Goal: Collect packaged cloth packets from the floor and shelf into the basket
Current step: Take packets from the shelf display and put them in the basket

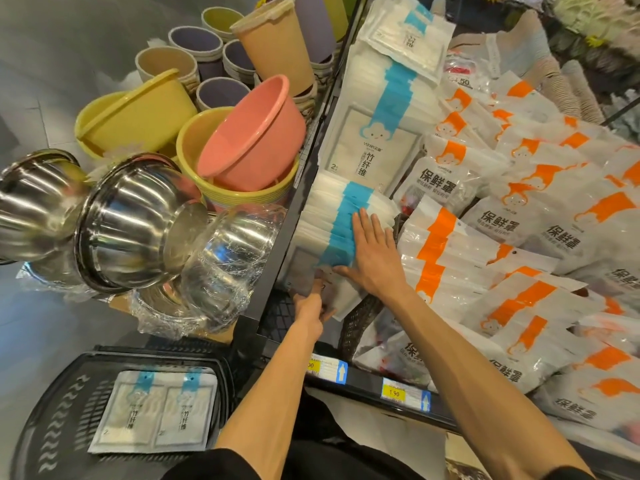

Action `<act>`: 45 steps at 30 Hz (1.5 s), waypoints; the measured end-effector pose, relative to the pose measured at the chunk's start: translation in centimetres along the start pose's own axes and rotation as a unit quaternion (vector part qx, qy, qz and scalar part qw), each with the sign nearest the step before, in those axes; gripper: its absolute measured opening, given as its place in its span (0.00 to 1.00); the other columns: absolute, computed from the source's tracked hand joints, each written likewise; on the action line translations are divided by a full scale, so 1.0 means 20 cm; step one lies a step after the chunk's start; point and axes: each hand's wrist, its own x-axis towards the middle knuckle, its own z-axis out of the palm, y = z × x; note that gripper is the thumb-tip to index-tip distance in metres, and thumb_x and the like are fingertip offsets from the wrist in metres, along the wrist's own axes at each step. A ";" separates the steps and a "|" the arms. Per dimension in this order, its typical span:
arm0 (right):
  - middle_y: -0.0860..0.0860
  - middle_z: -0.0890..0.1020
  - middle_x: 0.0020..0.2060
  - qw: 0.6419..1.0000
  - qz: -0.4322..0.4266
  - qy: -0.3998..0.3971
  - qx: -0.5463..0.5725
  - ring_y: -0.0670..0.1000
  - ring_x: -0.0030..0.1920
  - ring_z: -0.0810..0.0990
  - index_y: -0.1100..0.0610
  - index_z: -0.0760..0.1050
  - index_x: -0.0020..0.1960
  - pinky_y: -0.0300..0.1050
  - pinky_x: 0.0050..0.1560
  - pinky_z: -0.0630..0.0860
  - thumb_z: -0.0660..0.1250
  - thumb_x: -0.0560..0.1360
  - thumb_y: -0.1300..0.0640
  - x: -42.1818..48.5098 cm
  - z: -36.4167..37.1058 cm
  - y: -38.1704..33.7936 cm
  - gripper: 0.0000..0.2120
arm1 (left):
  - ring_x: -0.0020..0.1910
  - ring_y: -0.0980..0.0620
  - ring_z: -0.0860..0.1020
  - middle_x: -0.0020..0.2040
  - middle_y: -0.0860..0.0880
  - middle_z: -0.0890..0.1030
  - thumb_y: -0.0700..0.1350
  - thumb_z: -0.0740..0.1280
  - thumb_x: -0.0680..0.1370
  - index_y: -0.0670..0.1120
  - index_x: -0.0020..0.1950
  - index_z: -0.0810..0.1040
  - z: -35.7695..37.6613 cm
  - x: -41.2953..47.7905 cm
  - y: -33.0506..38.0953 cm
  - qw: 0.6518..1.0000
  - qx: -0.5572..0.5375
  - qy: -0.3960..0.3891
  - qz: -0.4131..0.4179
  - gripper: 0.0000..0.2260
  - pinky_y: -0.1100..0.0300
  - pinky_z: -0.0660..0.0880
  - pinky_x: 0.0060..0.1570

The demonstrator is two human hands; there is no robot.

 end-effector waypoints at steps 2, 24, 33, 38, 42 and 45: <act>0.54 0.39 0.80 1.000 0.001 0.005 0.006 0.57 0.80 0.39 0.57 0.37 0.81 0.59 0.79 0.43 0.65 0.74 0.32 -0.01 0.00 -0.01 0.54 | 0.60 0.41 0.77 0.56 0.44 0.75 0.58 0.71 0.77 0.48 0.75 0.59 -0.01 -0.01 0.00 1.000 0.013 0.005 -0.002 0.34 0.49 0.82 0.46; 0.57 0.68 0.73 0.996 0.060 0.028 0.063 0.60 0.71 0.68 0.56 0.60 0.77 0.58 0.69 0.69 0.68 0.76 0.44 -0.24 -0.19 -0.11 0.35 | 0.69 0.45 0.71 0.70 0.45 0.70 0.50 0.69 0.78 0.48 0.75 0.66 -0.21 -0.59 0.47 0.661 0.642 -0.047 0.386 0.26 0.49 0.71 0.65; 0.57 0.74 0.66 0.995 0.051 0.061 0.066 0.59 0.64 0.72 0.56 0.70 0.70 0.58 0.60 0.75 0.67 0.76 0.47 -0.48 -0.30 -0.31 0.25 | 0.68 0.38 0.70 0.70 0.41 0.70 0.50 0.65 0.79 0.46 0.76 0.65 -0.34 -0.91 0.64 0.462 0.778 -0.008 0.426 0.26 0.43 0.70 0.64; 0.56 0.74 0.64 0.996 0.052 0.056 0.047 0.59 0.64 0.72 0.56 0.69 0.69 0.57 0.59 0.75 0.66 0.77 0.44 -0.63 -0.33 -0.40 0.26 | 0.69 0.39 0.70 0.71 0.43 0.70 0.52 0.64 0.79 0.47 0.76 0.65 -0.43 -1.06 0.74 0.365 0.814 0.032 0.450 0.26 0.43 0.70 0.63; 0.56 0.74 0.66 0.995 0.049 0.080 0.043 0.58 0.65 0.72 0.55 0.69 0.71 0.56 0.61 0.75 0.66 0.77 0.45 -0.74 -0.37 -0.46 0.26 | 0.62 0.39 0.74 0.63 0.42 0.76 0.52 0.64 0.80 0.46 0.69 0.71 -0.48 -1.19 0.77 0.335 0.772 0.066 0.536 0.20 0.45 0.72 0.56; 0.56 0.73 0.67 0.994 0.047 0.090 0.036 0.58 0.66 0.71 0.56 0.68 0.72 0.56 0.62 0.74 0.67 0.77 0.46 -0.83 -0.42 -0.49 0.27 | 0.61 0.40 0.75 0.61 0.44 0.77 0.54 0.63 0.79 0.47 0.66 0.72 -0.53 -1.27 0.74 0.316 0.765 0.080 0.555 0.18 0.45 0.73 0.56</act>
